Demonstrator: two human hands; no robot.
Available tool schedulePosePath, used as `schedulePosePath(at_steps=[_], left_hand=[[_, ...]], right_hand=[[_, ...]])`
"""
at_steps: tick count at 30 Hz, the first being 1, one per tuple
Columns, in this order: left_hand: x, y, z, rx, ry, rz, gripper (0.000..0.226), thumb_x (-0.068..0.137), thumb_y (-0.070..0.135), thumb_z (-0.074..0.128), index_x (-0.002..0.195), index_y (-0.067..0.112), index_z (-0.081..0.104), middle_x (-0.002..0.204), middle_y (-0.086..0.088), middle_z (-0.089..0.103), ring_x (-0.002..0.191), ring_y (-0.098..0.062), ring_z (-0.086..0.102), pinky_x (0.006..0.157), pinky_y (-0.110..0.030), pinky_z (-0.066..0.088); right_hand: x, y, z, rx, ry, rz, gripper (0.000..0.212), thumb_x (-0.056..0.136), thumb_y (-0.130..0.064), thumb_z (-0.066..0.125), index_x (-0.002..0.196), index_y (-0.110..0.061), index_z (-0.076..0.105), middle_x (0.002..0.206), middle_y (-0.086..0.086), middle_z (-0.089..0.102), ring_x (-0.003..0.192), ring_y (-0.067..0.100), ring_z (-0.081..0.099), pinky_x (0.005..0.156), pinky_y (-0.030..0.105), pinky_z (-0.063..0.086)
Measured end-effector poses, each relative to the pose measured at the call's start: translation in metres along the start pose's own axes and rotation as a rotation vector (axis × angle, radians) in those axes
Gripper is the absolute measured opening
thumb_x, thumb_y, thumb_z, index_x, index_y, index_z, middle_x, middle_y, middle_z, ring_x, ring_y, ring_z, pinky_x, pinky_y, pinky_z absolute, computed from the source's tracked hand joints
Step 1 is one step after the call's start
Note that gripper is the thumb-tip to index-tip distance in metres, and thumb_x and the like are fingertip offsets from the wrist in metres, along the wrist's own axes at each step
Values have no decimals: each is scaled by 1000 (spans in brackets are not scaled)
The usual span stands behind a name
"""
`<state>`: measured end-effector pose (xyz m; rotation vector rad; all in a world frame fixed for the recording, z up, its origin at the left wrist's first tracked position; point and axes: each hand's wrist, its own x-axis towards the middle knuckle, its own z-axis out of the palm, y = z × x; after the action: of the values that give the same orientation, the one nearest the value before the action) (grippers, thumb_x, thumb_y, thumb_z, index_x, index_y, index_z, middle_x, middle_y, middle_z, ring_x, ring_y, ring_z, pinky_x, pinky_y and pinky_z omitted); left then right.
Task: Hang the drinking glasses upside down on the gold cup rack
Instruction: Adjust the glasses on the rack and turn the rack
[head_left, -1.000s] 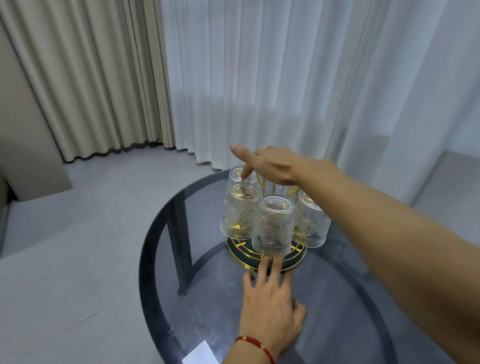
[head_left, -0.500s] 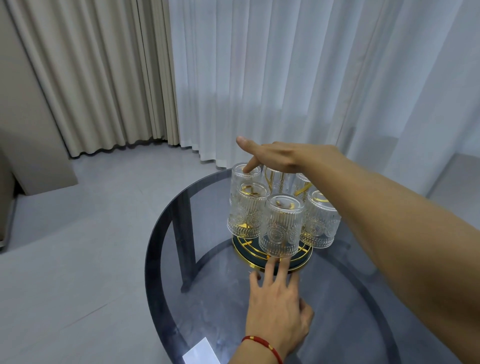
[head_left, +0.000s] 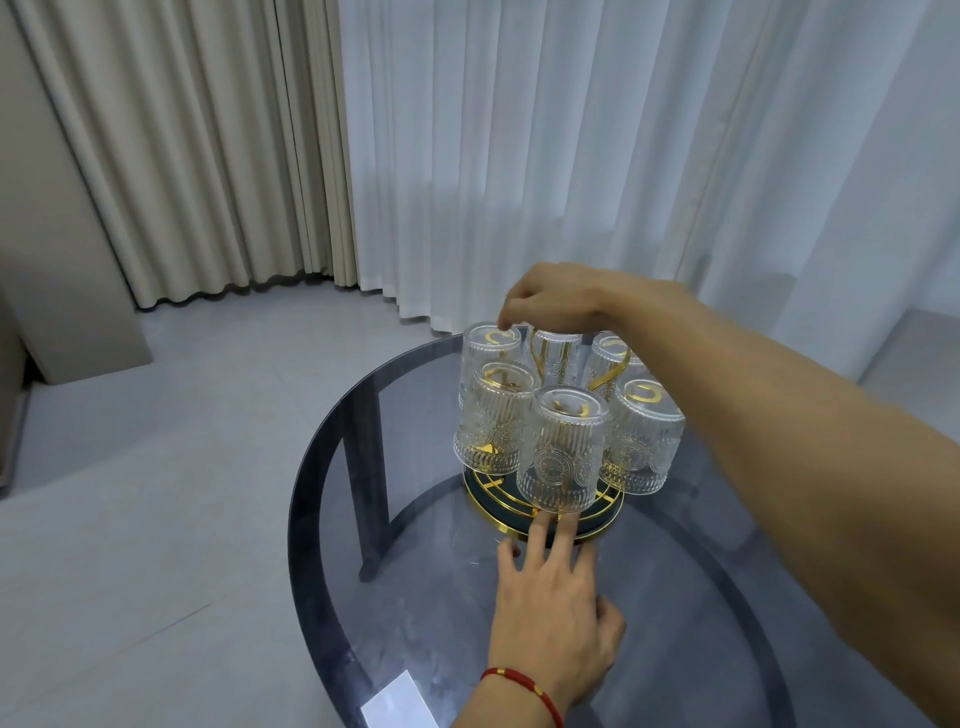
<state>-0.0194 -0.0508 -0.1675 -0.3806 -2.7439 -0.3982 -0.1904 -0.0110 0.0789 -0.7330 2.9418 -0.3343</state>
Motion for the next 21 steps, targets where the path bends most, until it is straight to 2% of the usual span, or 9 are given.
schedulePosePath(at_steps=[2, 3, 5, 7, 9, 13, 18, 21], left_hand=[[1, 0, 0, 0, -4, -4, 43, 77, 42, 52, 113, 22, 65, 149, -3, 50, 137, -32, 41, 99, -57, 43], [1, 0, 0, -2, -8, -6, 43, 77, 42, 51, 113, 22, 65, 150, -3, 49, 137, -32, 41, 100, -57, 42], [1, 0, 0, -9, -17, -7, 45, 77, 42, 50, 115, 23, 64, 151, -3, 47, 138, -32, 39, 101, -57, 41], [1, 0, 0, -16, -28, -9, 46, 78, 43, 48, 117, 23, 63, 153, -3, 45, 139, -32, 37, 102, -58, 39], [1, 0, 1, -13, -33, -11, 47, 78, 44, 49, 117, 23, 63, 152, -3, 45, 140, -32, 37, 103, -58, 39], [2, 0, 2, -4, -19, -8, 45, 77, 43, 51, 115, 22, 64, 150, -3, 47, 138, -32, 39, 100, -57, 41], [1, -1, 1, -9, -32, -15, 46, 80, 44, 48, 119, 22, 63, 154, -3, 44, 141, -32, 34, 104, -58, 37], [1, 0, -1, -6, -37, -14, 45, 81, 43, 47, 117, 22, 64, 154, -3, 43, 142, -31, 33, 104, -57, 37]], right_hand=[[0, 3, 1, -87, 24, 5, 33, 98, -25, 51, 118, -19, 77, 121, 4, 73, 97, 20, 62, 59, 21, 42], [0, 3, 2, -94, 11, 13, 33, 98, -22, 50, 118, -18, 77, 115, 3, 75, 91, 18, 62, 57, 21, 42], [1, 2, 7, -63, -18, 15, 33, 100, -23, 50, 116, -16, 77, 110, 1, 78, 97, 18, 64, 68, 25, 45], [1, 0, 11, -35, -20, 14, 34, 101, -25, 48, 114, -13, 77, 108, -1, 79, 108, 21, 64, 89, 32, 48], [0, 0, 14, -34, -25, 6, 35, 99, -24, 47, 117, -13, 75, 103, -3, 80, 110, 21, 64, 98, 35, 48], [-1, 1, 19, -47, -1, -14, 32, 98, -25, 49, 121, -15, 69, 99, -3, 80, 105, 21, 66, 94, 37, 51], [-1, 4, 21, -20, 26, -18, 31, 97, -27, 51, 121, -17, 69, 101, -1, 79, 102, 20, 66, 94, 38, 52], [-12, 8, 18, 3, 225, -39, 27, 92, -23, 52, 110, -18, 72, 104, 2, 75, 102, 24, 66, 92, 38, 54]])
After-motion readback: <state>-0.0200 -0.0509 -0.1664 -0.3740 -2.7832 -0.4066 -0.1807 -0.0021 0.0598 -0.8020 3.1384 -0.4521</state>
